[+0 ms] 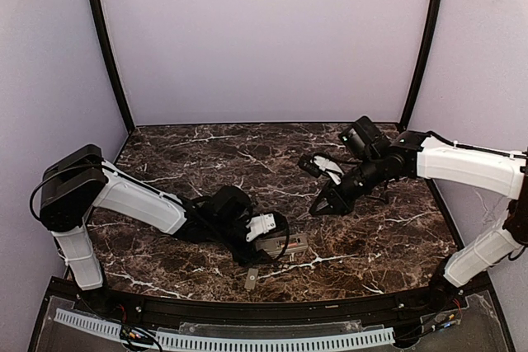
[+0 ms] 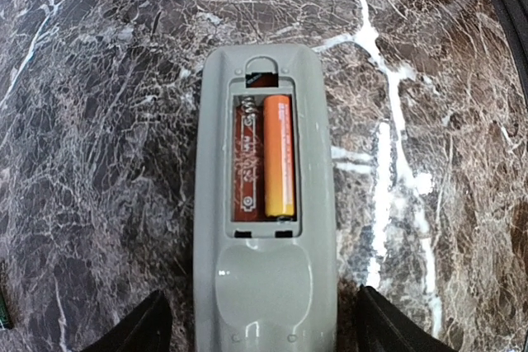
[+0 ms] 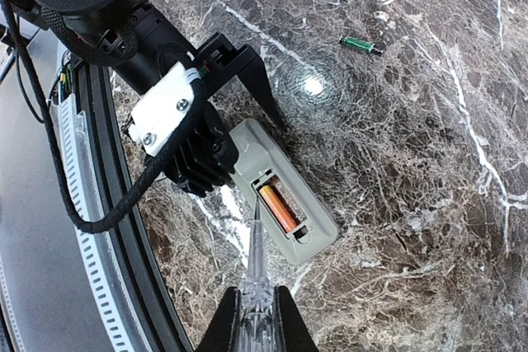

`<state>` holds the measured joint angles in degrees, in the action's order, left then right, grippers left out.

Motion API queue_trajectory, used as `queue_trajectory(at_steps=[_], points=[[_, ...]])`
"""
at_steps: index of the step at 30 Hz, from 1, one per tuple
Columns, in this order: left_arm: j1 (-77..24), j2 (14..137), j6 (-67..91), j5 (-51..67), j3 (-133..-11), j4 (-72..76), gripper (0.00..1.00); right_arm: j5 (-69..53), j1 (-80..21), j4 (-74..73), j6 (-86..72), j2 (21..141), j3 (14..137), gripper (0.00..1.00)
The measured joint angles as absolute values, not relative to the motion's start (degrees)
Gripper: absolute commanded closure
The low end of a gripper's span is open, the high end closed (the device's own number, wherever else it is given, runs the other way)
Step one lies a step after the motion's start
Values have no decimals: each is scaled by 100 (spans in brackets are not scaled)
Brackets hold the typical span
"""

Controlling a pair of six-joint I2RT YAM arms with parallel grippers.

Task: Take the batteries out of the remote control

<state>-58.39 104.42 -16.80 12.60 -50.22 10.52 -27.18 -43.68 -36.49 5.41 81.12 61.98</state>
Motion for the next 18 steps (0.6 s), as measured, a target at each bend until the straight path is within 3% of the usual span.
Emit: queue_trajectory(at_steps=[6, 10, 18], points=[[-5839, 10506, -1841, 1267, -5022, 1221, 52, -2733, -4370, -3732, 753, 8228, 6187, 100], [-5839, 10532, -2043, 1282, -5022, 1284, 61, -2779, -4370, -3778, 980, 8427, 6195, 100], [-5839, 10495, -2633, 1262, -4971, 1363, 61, -3055, -4370, -3992, 1490, 8973, 6438, 100]])
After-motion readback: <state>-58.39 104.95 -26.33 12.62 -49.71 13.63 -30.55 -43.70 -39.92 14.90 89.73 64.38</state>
